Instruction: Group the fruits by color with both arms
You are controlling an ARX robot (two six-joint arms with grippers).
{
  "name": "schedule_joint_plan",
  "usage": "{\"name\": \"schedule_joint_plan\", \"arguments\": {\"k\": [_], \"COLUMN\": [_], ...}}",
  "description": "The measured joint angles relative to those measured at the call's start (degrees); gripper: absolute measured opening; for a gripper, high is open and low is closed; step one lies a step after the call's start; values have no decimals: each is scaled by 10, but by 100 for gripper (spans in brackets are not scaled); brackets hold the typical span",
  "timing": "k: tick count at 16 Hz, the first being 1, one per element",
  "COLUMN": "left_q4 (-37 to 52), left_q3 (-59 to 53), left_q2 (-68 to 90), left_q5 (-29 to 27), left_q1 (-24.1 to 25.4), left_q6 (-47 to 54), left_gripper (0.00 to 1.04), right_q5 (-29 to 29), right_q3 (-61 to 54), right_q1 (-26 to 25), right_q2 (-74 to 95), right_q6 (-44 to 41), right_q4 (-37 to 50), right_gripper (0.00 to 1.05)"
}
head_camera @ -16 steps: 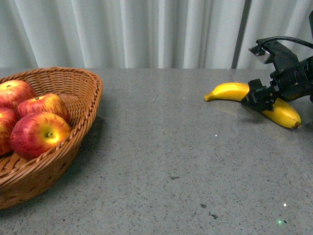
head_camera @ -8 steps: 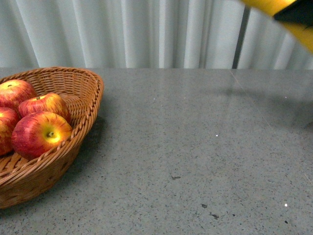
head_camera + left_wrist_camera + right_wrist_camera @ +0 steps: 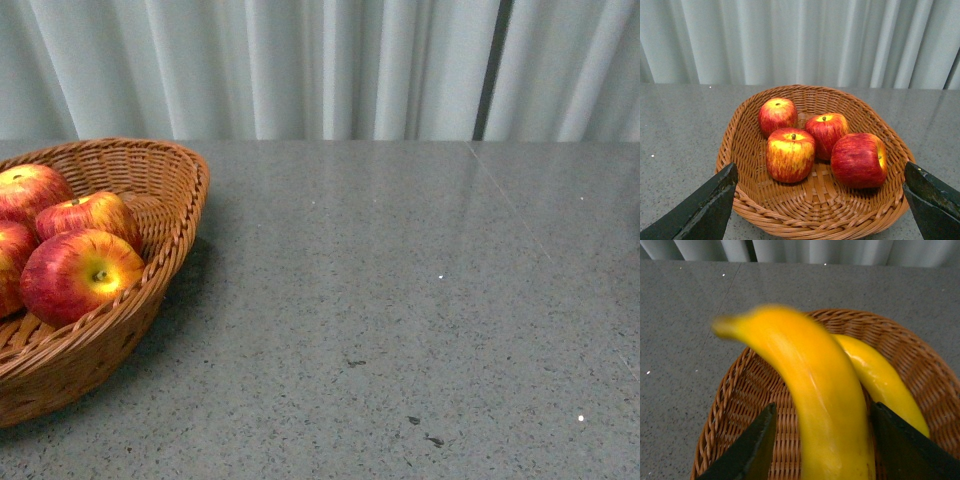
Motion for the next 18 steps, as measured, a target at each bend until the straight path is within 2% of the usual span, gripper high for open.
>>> {"name": "schedule_joint_plan", "arguments": {"k": [4, 7, 9, 11, 12, 14, 16, 17, 18], "left_q4": [0, 0, 0, 0, 0, 0, 0, 0, 0], "left_q3": [0, 0, 0, 0, 0, 0, 0, 0, 0], "left_q2": [0, 0, 0, 0, 0, 0, 0, 0, 0], "left_q5": [0, 0, 0, 0, 0, 1, -1, 1, 0], "left_q1": [0, 0, 0, 0, 0, 0, 0, 0, 0], "left_q6": [0, 0, 0, 0, 0, 0, 0, 0, 0], "left_gripper": [98, 98, 98, 98, 98, 98, 98, 98, 98], "right_q5": [-30, -91, -106, -114, -76, 134, 297, 319, 337], "right_q3": [-12, -55, -136, -229, -267, -363, -470, -508, -532], "right_q1": [10, 23, 60, 87, 96, 172, 277, 307, 303], "right_q2": [-41, -137, -259, -388, -457, -600, -702, -716, -720], "right_q6": [15, 103, 189, 266, 283, 230, 206, 199, 197], "right_q4": [10, 106, 192, 229, 192, 86, 108, 139, 136], "right_gripper": [97, 98, 98, 98, 95, 72, 48, 35, 22]}}
